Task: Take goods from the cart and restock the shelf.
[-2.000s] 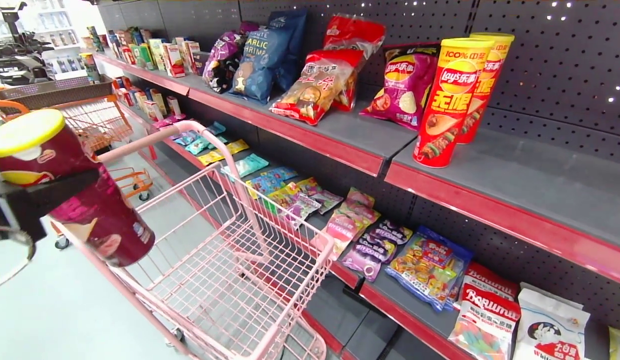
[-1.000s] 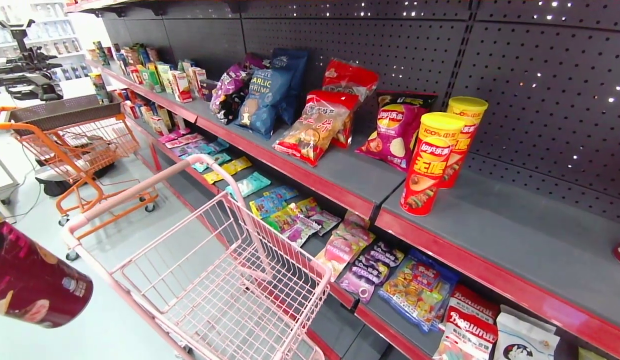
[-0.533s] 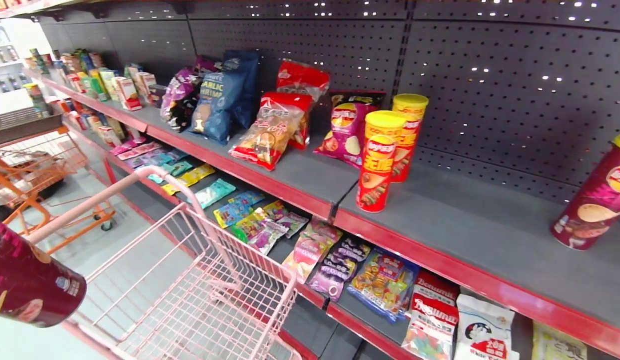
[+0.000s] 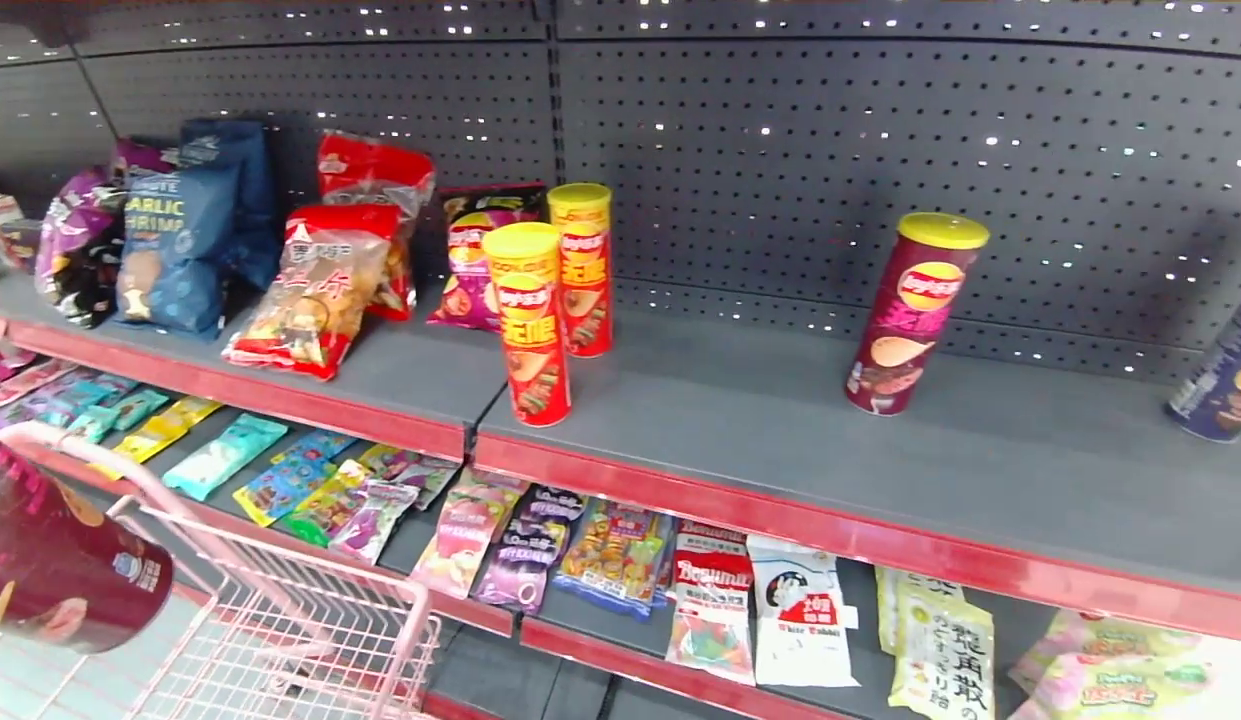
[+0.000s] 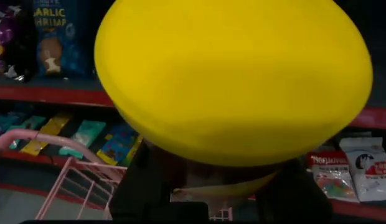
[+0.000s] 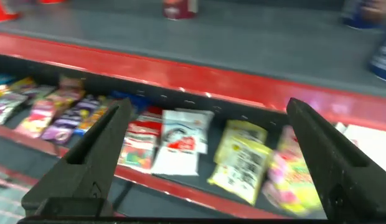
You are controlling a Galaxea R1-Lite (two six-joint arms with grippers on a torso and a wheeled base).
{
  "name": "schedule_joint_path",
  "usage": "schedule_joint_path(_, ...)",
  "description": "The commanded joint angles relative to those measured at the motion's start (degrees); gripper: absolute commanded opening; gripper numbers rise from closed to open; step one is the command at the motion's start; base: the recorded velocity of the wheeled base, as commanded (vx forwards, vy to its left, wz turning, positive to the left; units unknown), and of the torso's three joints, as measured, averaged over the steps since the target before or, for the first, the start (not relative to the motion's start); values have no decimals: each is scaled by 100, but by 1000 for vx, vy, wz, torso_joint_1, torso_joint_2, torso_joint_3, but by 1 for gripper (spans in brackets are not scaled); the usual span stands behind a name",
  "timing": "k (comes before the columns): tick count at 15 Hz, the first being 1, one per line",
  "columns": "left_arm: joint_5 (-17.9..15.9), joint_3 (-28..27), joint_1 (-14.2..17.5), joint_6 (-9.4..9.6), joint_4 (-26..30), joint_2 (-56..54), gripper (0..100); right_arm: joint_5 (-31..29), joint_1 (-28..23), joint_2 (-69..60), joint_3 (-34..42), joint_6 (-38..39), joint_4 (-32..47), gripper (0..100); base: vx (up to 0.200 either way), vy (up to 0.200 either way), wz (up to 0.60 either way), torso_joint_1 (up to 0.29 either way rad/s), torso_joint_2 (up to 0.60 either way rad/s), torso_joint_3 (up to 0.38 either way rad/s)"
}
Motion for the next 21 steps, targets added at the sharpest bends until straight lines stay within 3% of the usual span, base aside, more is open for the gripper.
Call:
schedule_joint_path(1,-6,26,-7,-5,1,-15,0,5,1,2,0,-2,1,100,0,0,-600,-2,2,2)
schedule_joint_path(5,-67,35,2,12,45,-139,0,-4,1,2,0,-2,1,100,0,0,0,0,0,0)
schedule_joint_path(7,82,44,46,461,124,-121,0,5,1,2,0,-2,1,100,0,0,0,0,0,0)
schedule_joint_path(8,311,52,73,900,115,-77,0,-4,1,2,0,-2,1,100,0,0,0,0,0,0)
schedule_joint_path(10,328,26,55,1164,98,-103,0,5,1,2,0,-2,1,100,0,0,0,0,0,0)
schedule_joint_path(21,320,26,46,1216,89,-182,0,58,1,2,0,-11,1,100,0,0,0,0,0,0)
